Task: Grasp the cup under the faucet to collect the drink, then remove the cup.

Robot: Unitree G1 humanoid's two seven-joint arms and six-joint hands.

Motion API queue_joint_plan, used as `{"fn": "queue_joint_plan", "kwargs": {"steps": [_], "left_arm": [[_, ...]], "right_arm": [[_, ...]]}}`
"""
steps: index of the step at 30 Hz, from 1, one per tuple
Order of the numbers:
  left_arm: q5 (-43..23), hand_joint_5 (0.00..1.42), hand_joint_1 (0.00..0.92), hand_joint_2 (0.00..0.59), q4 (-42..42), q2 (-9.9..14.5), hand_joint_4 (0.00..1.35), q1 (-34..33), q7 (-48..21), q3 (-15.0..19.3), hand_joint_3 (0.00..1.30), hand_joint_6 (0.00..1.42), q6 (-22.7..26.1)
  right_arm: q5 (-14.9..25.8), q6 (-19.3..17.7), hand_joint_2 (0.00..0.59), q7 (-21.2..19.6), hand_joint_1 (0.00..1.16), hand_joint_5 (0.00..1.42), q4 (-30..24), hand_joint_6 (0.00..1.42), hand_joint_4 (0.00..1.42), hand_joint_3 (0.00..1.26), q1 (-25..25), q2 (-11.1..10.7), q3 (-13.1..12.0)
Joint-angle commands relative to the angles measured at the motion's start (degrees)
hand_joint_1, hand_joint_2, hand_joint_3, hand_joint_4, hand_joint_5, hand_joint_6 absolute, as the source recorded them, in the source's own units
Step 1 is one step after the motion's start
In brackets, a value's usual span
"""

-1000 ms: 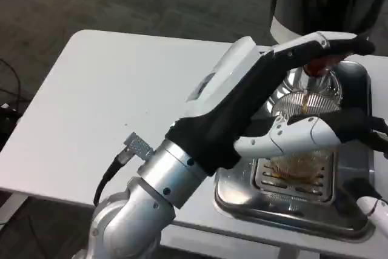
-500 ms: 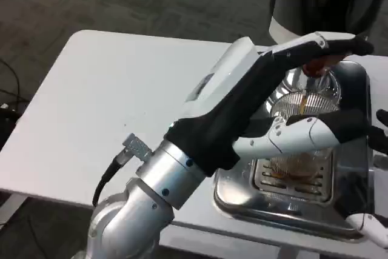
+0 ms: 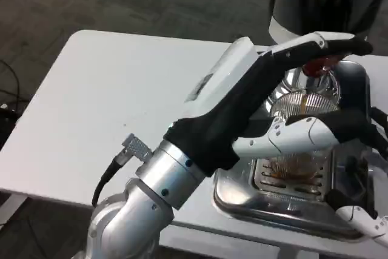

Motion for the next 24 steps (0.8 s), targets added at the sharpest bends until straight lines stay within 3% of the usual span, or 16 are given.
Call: {"fn": "queue_joint_plan", "kwargs": {"steps": [1,16,24], "left_arm": [[0.65,0.23,0.000,0.066,0.06,0.81,0.27,1.77,-1.08,-0.16,0.36,0.18,0.61],[0.62,0.23,0.000,0.067,0.03,0.94,0.28,2.05,-1.05,0.15,0.36,0.17,0.50],[0.47,0.23,0.000,0.068,0.48,0.77,0.28,1.93,-0.94,0.10,0.37,0.16,0.25]], "right_arm": [[-0.86,-0.86,0.171,-0.70,0.69,0.13,2.78,0.20,0.11,0.04,-0.89,0.62,1.23],[-1.84,-1.29,0.170,-3.49,0.71,0.16,3.85,0.21,0.13,0.04,-3.27,3.50,4.95],[-2.44,-2.22,0.169,-6.03,0.72,0.17,3.03,0.23,0.15,0.04,-3.25,4.62,4.36]]}}
